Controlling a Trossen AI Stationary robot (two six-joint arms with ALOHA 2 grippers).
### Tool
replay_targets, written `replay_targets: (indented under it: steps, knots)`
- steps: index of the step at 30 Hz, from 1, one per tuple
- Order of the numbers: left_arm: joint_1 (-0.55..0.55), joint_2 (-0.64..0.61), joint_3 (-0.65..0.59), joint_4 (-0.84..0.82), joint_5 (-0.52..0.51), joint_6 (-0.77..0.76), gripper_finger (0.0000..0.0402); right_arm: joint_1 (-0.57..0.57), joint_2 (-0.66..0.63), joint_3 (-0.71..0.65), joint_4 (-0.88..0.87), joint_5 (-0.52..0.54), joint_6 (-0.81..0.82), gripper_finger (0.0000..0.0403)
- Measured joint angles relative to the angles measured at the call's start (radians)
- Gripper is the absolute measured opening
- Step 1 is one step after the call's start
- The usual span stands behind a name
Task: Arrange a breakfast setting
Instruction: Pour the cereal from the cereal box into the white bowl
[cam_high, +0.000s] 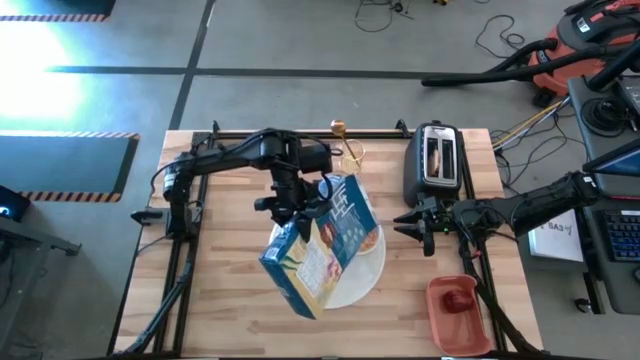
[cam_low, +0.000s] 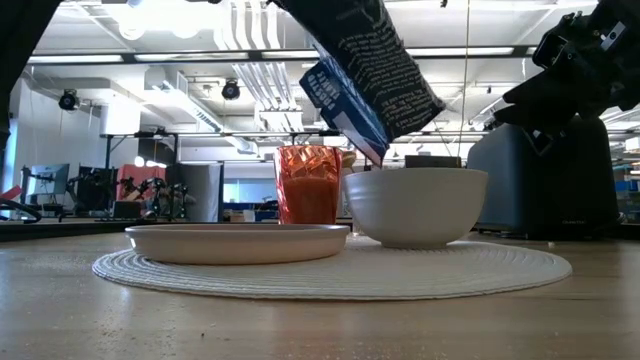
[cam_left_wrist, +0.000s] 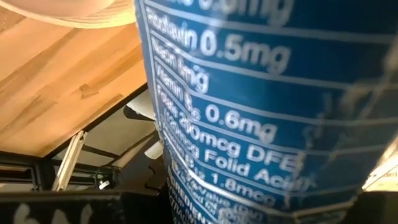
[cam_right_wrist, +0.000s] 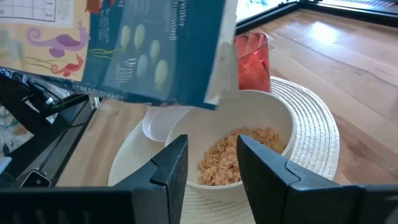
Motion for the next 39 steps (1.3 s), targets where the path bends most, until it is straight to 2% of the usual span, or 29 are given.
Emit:
replay_targets:
  steps: [4,9,19,30,39]
  knots:
    - [-0.025,0.0,0.0,0.0,-0.016,0.011,0.0144,0.0,0.0,0.0,0.0,0.0,0.0,0.0128]
    - [-0.063,-0.003,-0.001,0.0,-0.13,0.038,0.0144,0.0,0.0,0.0,0.0,0.0,0.0,0.0128]
    - [-0.146,-0.047,-0.002,-0.001,-0.267,0.002,0.0144,0.0,0.0,0.0,0.0,0.0,0.0,0.0128]
    - [-0.309,-0.124,-0.044,-0.001,-0.559,-0.034,0.0144,0.0,0.0,0.0,0.0,0.0,0.0,0.0128]
    - [-0.506,-0.234,-0.196,-0.001,-0.791,-0.248,0.0144,0.0,0.0,0.0,0.0,0.0,0.0,0.0128]
